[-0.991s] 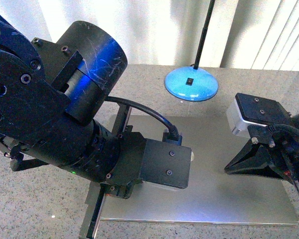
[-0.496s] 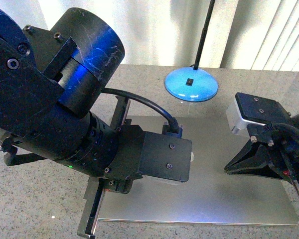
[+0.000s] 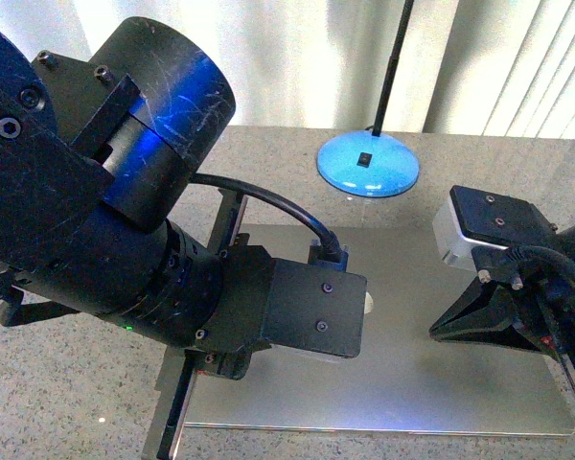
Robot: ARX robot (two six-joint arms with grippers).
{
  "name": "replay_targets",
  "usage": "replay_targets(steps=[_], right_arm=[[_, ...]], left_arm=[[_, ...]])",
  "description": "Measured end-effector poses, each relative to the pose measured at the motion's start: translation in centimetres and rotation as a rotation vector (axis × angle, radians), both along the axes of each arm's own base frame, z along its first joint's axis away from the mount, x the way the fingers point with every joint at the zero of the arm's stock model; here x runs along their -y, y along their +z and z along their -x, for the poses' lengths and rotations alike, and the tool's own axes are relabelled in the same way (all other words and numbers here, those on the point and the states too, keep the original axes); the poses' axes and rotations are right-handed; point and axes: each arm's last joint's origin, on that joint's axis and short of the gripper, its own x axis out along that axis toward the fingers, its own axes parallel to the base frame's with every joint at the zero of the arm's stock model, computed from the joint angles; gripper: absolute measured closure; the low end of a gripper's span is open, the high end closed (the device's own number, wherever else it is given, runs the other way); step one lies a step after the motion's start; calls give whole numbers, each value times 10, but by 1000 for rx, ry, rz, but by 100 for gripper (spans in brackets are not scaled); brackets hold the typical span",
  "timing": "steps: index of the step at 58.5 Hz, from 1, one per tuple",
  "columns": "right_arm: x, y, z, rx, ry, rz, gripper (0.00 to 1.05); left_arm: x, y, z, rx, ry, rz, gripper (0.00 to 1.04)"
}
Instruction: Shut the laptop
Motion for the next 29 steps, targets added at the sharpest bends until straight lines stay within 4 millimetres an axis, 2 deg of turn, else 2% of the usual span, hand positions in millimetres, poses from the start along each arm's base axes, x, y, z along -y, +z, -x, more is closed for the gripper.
replay_targets(steps=[29], right_arm=[[0, -11, 6, 4, -18, -8, 102]], left_arm=[[-3, -4, 4, -12, 3, -11, 101]])
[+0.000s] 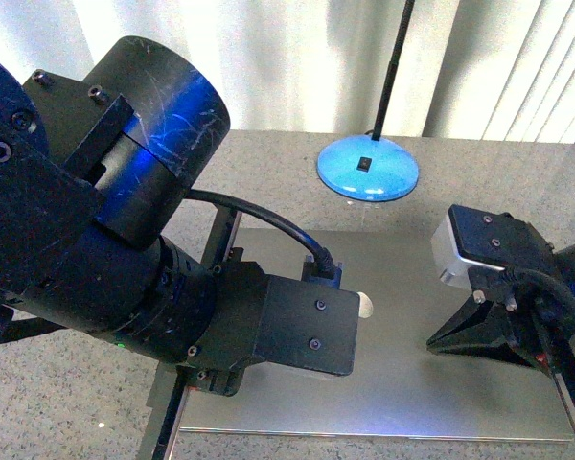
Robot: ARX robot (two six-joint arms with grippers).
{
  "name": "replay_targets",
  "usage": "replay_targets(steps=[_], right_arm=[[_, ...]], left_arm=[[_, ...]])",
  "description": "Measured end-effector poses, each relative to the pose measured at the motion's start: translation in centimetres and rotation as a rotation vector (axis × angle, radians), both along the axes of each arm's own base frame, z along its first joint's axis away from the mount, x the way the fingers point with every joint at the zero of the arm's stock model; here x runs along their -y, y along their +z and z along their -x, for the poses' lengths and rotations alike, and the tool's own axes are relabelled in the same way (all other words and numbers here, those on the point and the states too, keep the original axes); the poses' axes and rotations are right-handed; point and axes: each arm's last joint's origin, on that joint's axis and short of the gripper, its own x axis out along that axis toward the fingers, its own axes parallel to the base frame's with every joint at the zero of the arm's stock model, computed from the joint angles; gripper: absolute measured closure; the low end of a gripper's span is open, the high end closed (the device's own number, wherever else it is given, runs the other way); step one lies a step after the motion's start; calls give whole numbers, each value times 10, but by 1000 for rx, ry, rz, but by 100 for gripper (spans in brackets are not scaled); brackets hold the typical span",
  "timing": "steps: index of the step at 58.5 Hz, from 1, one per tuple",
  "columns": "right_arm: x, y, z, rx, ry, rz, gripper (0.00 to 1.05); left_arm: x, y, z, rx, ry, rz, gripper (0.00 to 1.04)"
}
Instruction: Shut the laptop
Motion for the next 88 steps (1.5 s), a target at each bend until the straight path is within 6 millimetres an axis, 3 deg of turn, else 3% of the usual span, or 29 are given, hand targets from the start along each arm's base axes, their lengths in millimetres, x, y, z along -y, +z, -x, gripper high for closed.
replay_targets(steps=[27, 42, 45, 47, 49, 50, 54, 58, 63, 67, 74, 88], right_arm=[[-4, -8, 8, -10, -6, -23, 102], [-2, 30, 0, 208, -54, -109, 102], [-4, 32, 0, 326, -170, -60, 102], [-1, 29, 5, 426, -414, 54, 102], [3, 26, 14, 476, -611, 82, 102], [7, 25, 21, 495, -746, 56, 102], [15, 35, 37, 592, -1009, -63, 102], [24, 70, 49, 722, -1207, -322, 102], [33, 103, 62, 790, -1301, -548, 102], [35, 105, 75, 761, -1319, -607, 102], [35, 88, 96, 659, -1321, -582, 102], [49, 93, 126, 671, -1344, -611, 102]], left_arm=[[1, 5, -1, 44, 5, 27, 101], [-4, 40, -8, 191, 85, 195, 101], [-9, 51, -8, 224, 121, 238, 101], [-14, 58, -8, 249, 161, 269, 100], [-16, 57, -7, 353, 335, 302, 102], [-18, 58, -7, 397, 384, 308, 101], [-36, 55, 2, 543, 744, 493, 101], [-60, 51, 17, 610, 1025, 715, 101], [-81, 61, 33, 615, 1167, 991, 101], [-94, 71, 47, 586, 1203, 1147, 101], [-109, 68, 66, 530, 1231, 1208, 101], [-132, 67, 100, 503, 1249, 1234, 101]])
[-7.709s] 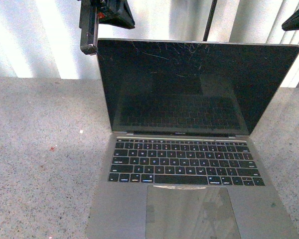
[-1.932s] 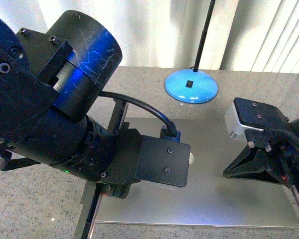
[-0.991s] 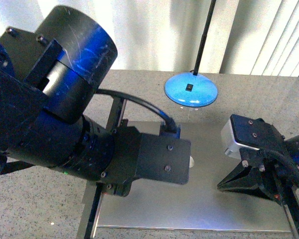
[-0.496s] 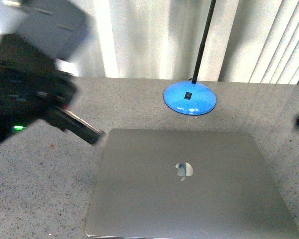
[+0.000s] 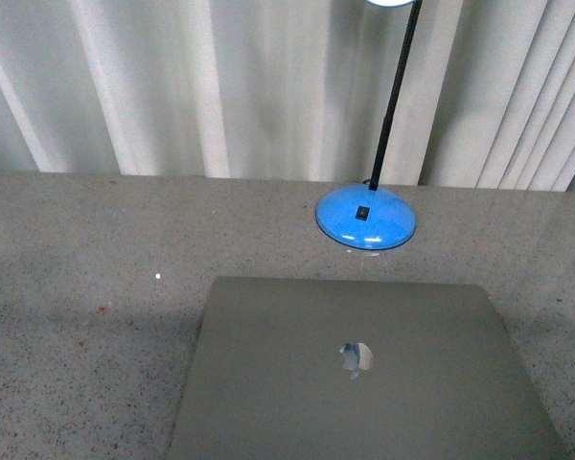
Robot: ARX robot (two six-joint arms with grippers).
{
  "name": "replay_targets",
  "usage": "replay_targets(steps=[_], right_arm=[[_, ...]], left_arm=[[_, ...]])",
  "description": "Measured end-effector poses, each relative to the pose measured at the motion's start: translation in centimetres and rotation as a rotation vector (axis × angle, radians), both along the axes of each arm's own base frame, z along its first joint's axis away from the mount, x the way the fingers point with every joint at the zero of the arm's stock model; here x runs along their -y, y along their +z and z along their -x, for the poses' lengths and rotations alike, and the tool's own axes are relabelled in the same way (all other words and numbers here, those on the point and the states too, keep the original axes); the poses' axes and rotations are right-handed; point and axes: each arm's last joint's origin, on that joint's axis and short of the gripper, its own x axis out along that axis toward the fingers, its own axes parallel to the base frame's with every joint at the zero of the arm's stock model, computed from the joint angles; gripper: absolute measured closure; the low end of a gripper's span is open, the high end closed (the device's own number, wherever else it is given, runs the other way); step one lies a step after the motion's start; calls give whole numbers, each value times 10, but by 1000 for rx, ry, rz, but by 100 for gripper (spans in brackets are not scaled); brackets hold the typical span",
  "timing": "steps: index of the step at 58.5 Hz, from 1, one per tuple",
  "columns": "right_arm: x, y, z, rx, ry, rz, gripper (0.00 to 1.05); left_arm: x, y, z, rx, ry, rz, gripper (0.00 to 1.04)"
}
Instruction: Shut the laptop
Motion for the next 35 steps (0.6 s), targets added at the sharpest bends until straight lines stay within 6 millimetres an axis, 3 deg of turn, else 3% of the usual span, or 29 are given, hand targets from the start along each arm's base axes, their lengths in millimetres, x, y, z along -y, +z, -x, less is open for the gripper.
replay_targets(steps=[35], right_arm=[[0, 1, 48, 1, 3, -4, 102]], left_arm=[[-28, 5, 47, 14, 11, 15, 101]])
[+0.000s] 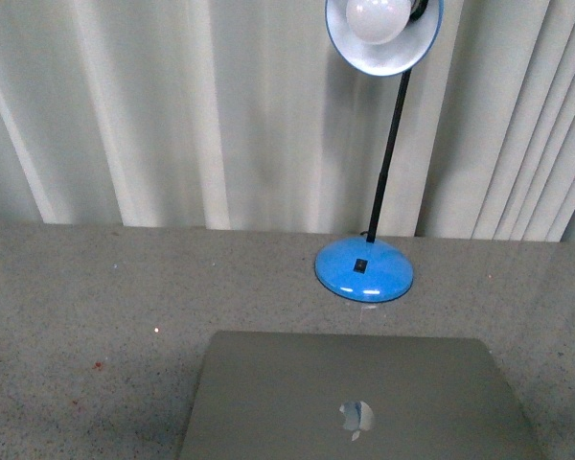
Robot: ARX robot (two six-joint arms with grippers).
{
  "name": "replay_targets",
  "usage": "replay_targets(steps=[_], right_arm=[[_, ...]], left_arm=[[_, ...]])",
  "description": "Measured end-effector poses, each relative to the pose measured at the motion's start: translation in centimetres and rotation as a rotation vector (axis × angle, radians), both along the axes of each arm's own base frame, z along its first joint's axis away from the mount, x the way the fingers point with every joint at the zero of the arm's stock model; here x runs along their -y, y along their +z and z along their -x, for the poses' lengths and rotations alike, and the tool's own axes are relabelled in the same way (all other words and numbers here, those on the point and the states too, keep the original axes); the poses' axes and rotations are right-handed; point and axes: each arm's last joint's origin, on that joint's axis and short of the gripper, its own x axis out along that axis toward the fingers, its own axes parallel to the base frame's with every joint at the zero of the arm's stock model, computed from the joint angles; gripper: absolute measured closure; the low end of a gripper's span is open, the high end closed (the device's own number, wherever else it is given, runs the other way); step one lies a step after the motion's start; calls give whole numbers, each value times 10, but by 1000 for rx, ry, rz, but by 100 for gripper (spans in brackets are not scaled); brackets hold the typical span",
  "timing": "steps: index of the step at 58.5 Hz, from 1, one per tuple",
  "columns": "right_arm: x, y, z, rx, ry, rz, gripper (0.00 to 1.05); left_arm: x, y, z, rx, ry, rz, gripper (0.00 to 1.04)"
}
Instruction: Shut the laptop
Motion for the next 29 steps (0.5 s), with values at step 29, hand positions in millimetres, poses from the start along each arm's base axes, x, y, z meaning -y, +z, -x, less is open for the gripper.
replay_targets(steps=[29], right_arm=[[0, 6, 21, 21, 2, -1, 102]], left_arm=[[0, 8, 23, 25, -2, 0, 101]])
